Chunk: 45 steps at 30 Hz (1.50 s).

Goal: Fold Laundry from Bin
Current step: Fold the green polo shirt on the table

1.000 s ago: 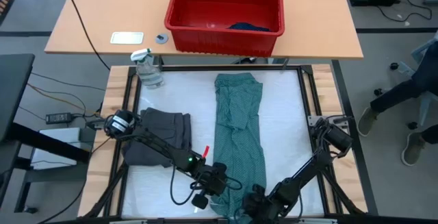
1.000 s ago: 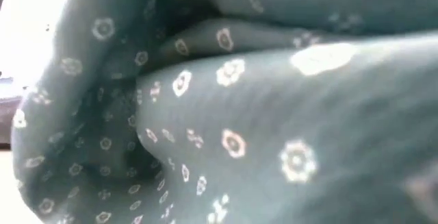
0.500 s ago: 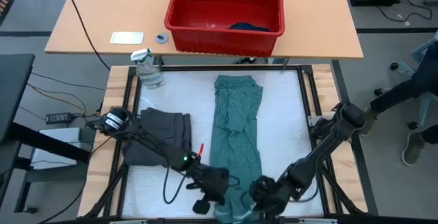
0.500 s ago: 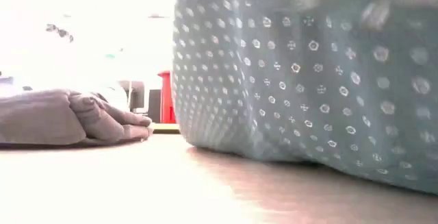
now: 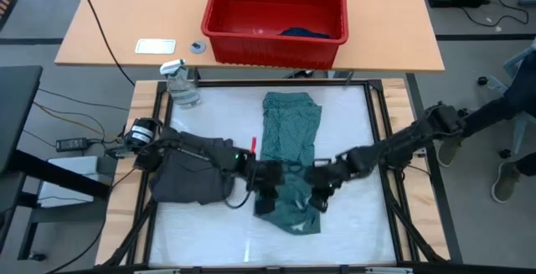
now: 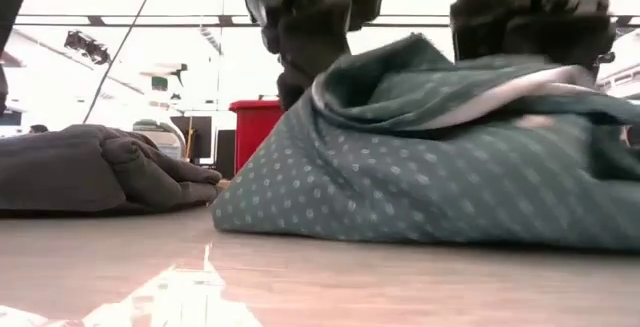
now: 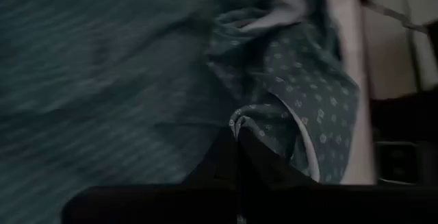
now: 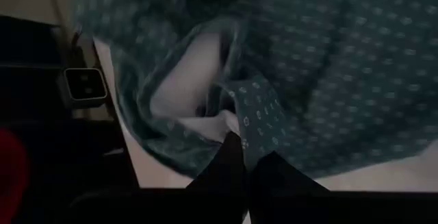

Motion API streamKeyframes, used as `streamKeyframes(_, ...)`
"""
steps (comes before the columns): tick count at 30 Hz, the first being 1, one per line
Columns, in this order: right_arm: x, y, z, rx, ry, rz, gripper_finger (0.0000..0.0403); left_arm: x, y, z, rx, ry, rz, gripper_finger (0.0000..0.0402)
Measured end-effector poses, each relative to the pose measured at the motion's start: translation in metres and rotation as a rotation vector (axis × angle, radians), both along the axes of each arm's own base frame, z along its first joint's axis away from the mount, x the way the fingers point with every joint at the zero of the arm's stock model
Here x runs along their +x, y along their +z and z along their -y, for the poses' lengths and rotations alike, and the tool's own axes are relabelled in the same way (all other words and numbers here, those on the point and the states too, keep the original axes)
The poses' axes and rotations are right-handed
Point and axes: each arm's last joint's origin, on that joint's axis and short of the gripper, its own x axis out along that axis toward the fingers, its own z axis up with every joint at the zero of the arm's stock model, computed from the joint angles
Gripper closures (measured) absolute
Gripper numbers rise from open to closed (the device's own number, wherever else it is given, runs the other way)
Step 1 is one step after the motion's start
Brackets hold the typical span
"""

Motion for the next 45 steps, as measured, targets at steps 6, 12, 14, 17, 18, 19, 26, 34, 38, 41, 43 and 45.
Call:
streamKeyframes(6, -0.005, -0.006, 0.046, 0.063, -0.014, 0.069, 0.0400, 0.002, -0.003, -0.037, -0.019, 0.129, -0.069, 0.0401)
streamKeyframes(12, -0.005, -0.011, 0.099, -0.017, -0.140, 0.104, 0.0348, 0.002, -0.005, -0.076, -0.053, 0.311, -0.118, 0.0385)
streamKeyframes(14, -0.006, -0.013, 0.115, -0.044, -0.181, 0.105, 0.0308, 0.001, -0.006, -0.088, -0.089, 0.401, -0.143, 0.0373)
streamKeyframes(17, -0.010, -0.015, 0.135, -0.039, -0.277, 0.071, 0.0250, -0.003, -0.008, -0.102, -0.110, 0.517, -0.204, 0.0351)
streamKeyframes(18, -0.011, -0.015, 0.140, -0.035, -0.303, 0.062, 0.0233, -0.006, -0.010, -0.105, -0.095, 0.553, -0.229, 0.0343)
streamKeyframes(19, -0.012, -0.014, 0.144, -0.033, -0.319, 0.067, 0.0218, -0.009, -0.011, -0.108, -0.079, 0.584, -0.258, 0.0335)
streamKeyframes(26, -0.023, 0.009, 0.149, -0.108, -0.423, 0.145, 0.0173, -0.019, -0.014, -0.108, -0.014, 0.637, -0.352, 0.0289)
streamKeyframes(34, -0.033, 0.034, 0.108, -0.017, -0.434, 0.174, 0.0191, -0.033, 0.015, -0.076, 0.115, 0.333, -0.284, 0.0284)
streamKeyframes(38, -0.029, 0.044, 0.068, 0.015, -0.309, 0.276, 0.0205, -0.036, 0.024, -0.063, 0.191, 0.128, -0.217, 0.0287)
streamKeyframes(41, -0.023, 0.034, 0.044, 0.004, -0.213, 0.265, 0.0217, -0.031, 0.019, -0.054, 0.164, 0.013, -0.127, 0.0287)
streamKeyframes(43, -0.017, 0.023, 0.034, 0.013, -0.165, 0.237, 0.0227, -0.028, 0.011, -0.049, 0.104, -0.036, -0.057, 0.0287)
streamKeyframes(45, -0.009, 0.014, 0.029, 0.041, -0.142, 0.221, 0.0235, -0.027, 0.004, -0.045, 0.039, -0.078, -0.014, 0.0287)
